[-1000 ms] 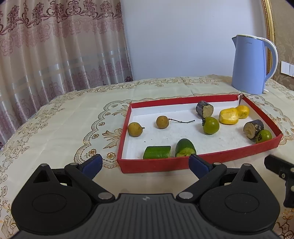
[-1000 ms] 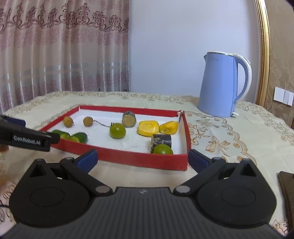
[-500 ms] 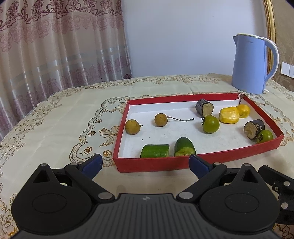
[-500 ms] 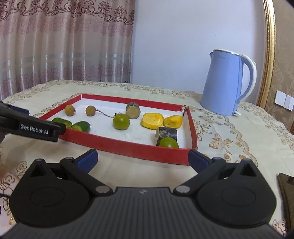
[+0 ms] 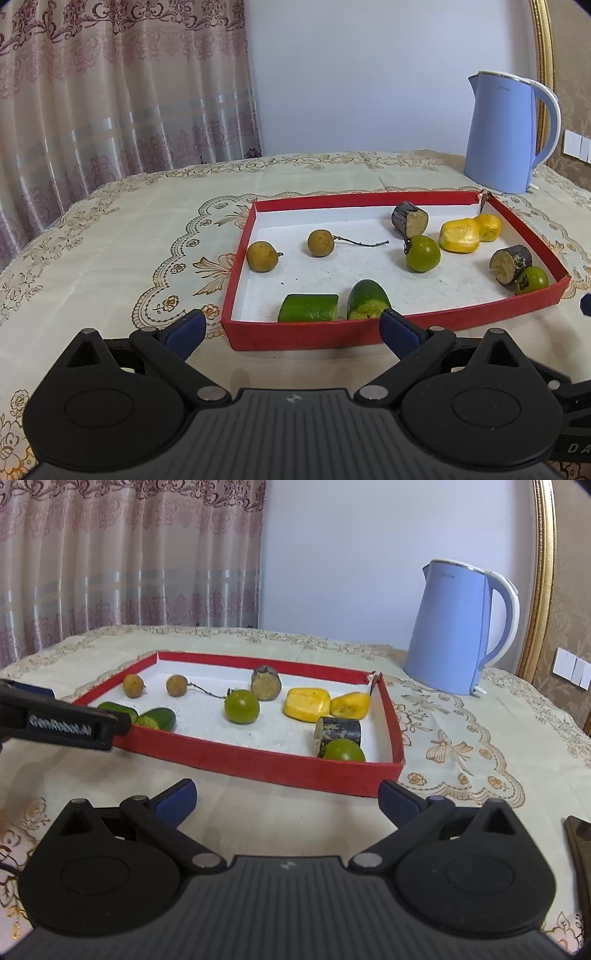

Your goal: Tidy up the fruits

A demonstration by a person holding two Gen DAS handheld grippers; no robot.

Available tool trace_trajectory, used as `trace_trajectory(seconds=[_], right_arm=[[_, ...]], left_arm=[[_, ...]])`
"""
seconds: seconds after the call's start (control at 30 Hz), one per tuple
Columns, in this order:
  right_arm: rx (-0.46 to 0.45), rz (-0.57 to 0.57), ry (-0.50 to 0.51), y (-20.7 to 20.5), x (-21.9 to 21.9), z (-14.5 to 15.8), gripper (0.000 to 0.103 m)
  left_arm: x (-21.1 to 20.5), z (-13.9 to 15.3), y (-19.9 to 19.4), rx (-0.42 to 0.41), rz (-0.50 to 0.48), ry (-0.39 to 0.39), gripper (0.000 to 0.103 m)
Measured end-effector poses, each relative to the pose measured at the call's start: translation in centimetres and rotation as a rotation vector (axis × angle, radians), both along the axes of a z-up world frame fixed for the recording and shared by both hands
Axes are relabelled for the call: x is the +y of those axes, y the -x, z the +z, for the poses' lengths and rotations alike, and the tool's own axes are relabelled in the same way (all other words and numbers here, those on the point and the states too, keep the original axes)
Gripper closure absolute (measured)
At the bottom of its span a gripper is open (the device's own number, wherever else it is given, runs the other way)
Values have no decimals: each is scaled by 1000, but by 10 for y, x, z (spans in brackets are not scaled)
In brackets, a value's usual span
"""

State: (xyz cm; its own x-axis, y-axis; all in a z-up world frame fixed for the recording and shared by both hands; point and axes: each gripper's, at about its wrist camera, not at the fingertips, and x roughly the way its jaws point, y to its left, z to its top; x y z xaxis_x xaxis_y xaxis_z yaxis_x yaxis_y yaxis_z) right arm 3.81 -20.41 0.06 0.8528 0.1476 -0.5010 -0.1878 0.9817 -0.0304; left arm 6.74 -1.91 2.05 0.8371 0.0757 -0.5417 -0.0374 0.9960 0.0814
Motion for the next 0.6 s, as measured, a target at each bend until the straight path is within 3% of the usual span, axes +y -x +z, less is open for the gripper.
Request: trace_trajectory(seconds=[0.3,0.6], right_arm=[[136,18,-24,-17,-2,-12,0],[154,14,-48,-18,-5,-15,0]], left_arm=[[9,-3,-7,10,17,40,1],[7,-5,-6,23,6,51,0]])
